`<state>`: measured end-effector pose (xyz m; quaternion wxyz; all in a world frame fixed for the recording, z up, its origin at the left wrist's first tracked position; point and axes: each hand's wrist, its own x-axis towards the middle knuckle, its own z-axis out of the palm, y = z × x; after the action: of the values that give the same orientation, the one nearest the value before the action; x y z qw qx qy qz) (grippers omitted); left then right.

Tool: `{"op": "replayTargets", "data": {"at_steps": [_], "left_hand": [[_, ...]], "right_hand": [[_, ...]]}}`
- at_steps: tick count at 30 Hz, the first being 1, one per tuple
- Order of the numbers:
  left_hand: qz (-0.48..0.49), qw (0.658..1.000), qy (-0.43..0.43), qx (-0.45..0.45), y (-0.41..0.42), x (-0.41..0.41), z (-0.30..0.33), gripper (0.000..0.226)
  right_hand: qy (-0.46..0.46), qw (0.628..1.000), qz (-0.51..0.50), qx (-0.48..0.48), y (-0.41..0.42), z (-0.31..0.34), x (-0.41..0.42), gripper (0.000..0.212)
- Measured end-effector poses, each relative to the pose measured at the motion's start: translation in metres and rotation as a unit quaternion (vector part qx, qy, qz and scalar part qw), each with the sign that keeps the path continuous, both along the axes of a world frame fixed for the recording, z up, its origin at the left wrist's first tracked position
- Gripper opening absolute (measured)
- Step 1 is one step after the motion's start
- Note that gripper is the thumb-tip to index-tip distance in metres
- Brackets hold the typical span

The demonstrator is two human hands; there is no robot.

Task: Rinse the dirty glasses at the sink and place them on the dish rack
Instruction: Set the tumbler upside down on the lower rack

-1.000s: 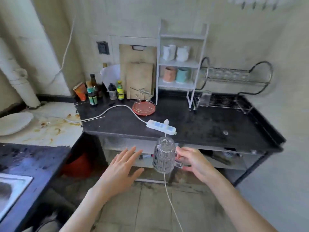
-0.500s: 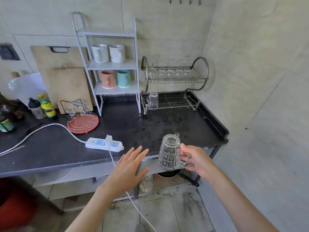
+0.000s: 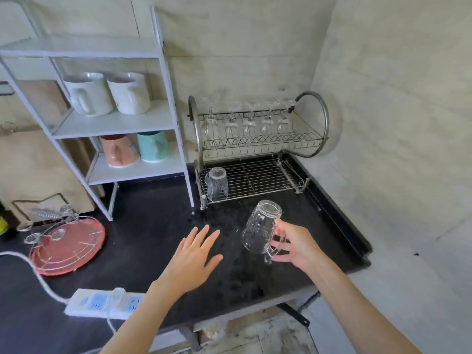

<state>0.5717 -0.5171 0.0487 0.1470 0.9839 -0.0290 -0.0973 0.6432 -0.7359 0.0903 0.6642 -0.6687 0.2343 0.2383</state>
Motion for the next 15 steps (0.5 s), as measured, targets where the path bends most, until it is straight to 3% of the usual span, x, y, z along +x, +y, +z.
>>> {"op": "replayTargets", "data": {"at_steps": [1, 3, 11, 15], "left_hand": [[0.004, 1.0, 0.011, 0.004, 0.0, 0.013, -0.002, 0.076], [0.017, 0.999, 0.026, 0.013, 0.0, 0.041, -0.008, 0.063], [0.104, 0.99, 0.078, 0.045, 0.007, 0.135, -0.041, 0.068], [0.113, 0.981, 0.125, 0.091, 0.008, 0.167, -0.052, 0.072]], "right_hand": [[0.002, 1.0, -0.002, 0.0, 0.001, -0.002, 0.015, 0.023], [0.002, 1.0, -0.005, -0.008, 0.005, -0.007, 0.046, 0.025], [-0.029, 0.999, 0.033, 0.016, 0.04, -0.034, 0.17, 0.027], [-0.059, 0.996, 0.068, -0.024, 0.065, -0.054, 0.22, 0.028]]}}
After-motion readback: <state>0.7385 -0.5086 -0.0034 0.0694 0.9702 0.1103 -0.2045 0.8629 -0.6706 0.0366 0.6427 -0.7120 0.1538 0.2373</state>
